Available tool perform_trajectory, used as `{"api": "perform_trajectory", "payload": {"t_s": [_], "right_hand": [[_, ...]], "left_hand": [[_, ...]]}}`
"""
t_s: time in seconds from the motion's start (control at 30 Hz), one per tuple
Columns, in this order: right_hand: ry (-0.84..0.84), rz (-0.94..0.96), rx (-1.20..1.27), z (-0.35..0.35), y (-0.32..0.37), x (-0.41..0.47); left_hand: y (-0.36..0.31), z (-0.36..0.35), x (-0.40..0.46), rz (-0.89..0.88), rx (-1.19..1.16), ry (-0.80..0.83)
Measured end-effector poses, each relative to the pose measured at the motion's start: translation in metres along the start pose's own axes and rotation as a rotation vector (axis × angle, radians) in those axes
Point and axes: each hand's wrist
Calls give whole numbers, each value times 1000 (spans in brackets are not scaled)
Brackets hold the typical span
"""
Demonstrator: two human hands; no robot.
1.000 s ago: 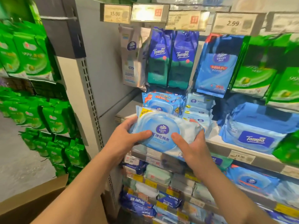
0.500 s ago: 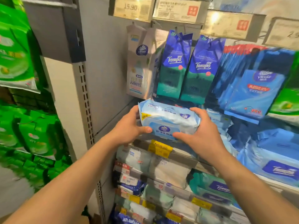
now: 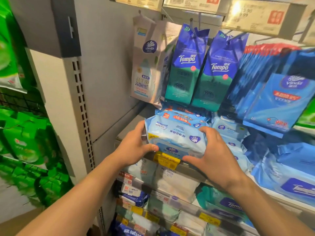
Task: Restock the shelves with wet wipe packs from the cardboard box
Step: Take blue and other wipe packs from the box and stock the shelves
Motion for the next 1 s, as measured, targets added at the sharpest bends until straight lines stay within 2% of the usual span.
{"api": "perform_trajectory", "payload": {"t_s": [0.23,0.47,0.7,0.77,0.9,1.0], "right_hand": [[78,34,-119,1,-7,4],[44,205,-288,-5,-8,11],[-5,188,-388,-13,-10,0],[39,193,-421,-17,-11,-2],[168,185,-335,-16,-10,8],[200,192,-308,-17,-8,14]], "left_hand": [[-3,2,6,-2,92,96],[4,7,12,9,205,100],[0,8,4,-48,258,106],[-2,7,1,-46,281,138],[-8,1,1,-37,269,162],[-8,0,3,-36,270,157]]}}
Point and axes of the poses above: each hand's wrist, its own x-axis towards the middle knuckle, its own z-axis out of the back of the hand, y = z × x, and after that the axes turned 11 degrees about -y, right-handed
